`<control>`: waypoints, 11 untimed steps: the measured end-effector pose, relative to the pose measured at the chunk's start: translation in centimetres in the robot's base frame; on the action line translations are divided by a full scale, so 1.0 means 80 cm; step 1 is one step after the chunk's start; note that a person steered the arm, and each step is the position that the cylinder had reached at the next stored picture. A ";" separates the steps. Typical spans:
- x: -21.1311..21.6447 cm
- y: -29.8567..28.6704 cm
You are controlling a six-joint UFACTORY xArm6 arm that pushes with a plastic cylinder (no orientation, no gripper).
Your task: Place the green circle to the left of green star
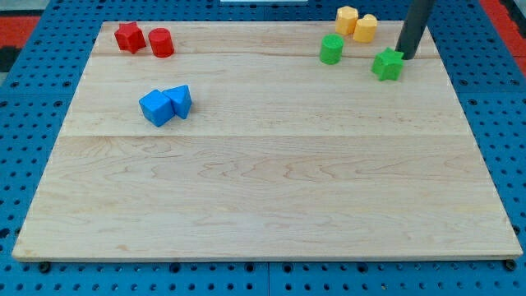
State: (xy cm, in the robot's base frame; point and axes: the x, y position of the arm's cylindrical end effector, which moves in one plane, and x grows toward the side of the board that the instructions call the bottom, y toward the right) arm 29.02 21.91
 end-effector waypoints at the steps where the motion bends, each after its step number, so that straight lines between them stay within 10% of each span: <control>1: 0.048 -0.042; 5: -0.067 -0.072; 11: 0.079 -0.243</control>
